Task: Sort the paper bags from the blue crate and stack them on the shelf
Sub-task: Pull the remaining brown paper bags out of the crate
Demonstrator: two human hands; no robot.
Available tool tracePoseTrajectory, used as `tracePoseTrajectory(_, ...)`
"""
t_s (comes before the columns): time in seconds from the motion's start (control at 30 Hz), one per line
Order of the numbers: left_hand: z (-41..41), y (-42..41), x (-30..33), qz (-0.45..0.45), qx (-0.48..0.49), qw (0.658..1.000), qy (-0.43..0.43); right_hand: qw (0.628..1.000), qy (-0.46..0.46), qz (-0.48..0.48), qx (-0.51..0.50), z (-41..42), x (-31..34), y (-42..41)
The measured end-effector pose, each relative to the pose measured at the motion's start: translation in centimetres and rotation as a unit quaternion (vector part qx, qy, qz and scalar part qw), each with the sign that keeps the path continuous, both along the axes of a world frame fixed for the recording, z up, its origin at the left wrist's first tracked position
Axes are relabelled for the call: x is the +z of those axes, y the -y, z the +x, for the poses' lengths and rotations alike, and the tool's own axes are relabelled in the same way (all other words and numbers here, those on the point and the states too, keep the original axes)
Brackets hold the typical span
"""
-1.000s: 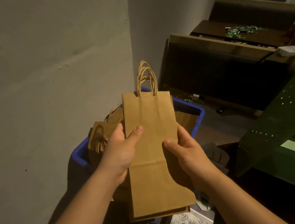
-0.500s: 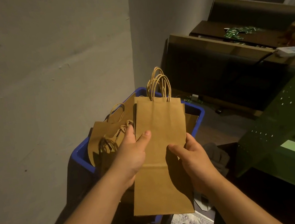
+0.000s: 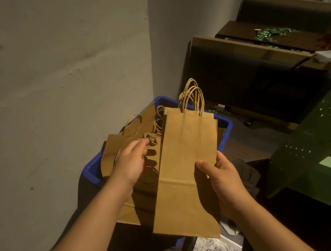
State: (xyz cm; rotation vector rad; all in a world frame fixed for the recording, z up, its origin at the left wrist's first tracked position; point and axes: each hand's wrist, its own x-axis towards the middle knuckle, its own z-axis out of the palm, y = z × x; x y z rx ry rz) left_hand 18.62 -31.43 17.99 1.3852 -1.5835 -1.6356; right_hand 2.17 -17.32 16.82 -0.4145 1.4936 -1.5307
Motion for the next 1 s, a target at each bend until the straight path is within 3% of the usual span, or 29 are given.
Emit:
tracePoseTrajectory(0.1,1.4,2.1,-1.0,-0.003,0.052,0.998,0.034,1.000,0.006,0.006,-0.014,-0.3,-0.1,-0.2)
tracePoseTrajectory(0.2,3.0,3.9,-2.8,-0.036,0.059,0.989,0.128,1.000,0.002,0.012,-0.024,-0.6,-0.2,-0.4)
tracePoseTrajectory(0.4,2.6,4.7,-3.9,-0.133,-0.073,0.915,0.373,0.999,-0.010,0.027,-0.032,-0.5,-0.1,-0.5)
tracePoseTrajectory(0.7,1.0,5.4,-6.3,-0.125,-0.162,0.845,0.495,0.999,-0.006,0.032,-0.023,-0.8,-0.1,-0.4)
tracePoseTrajectory(0.83,0.5,5.6,-6.2,-0.120,-0.143,0.850,0.492,0.999,-0.014,0.036,-0.023,-1.1,-0.3,-0.5)
tracePoseTrajectory(1.0,-0.1,6.0,-6.1,-0.040,-0.063,0.926,0.370,0.999,-0.011,0.042,-0.028,-1.5,-0.5,-0.5)
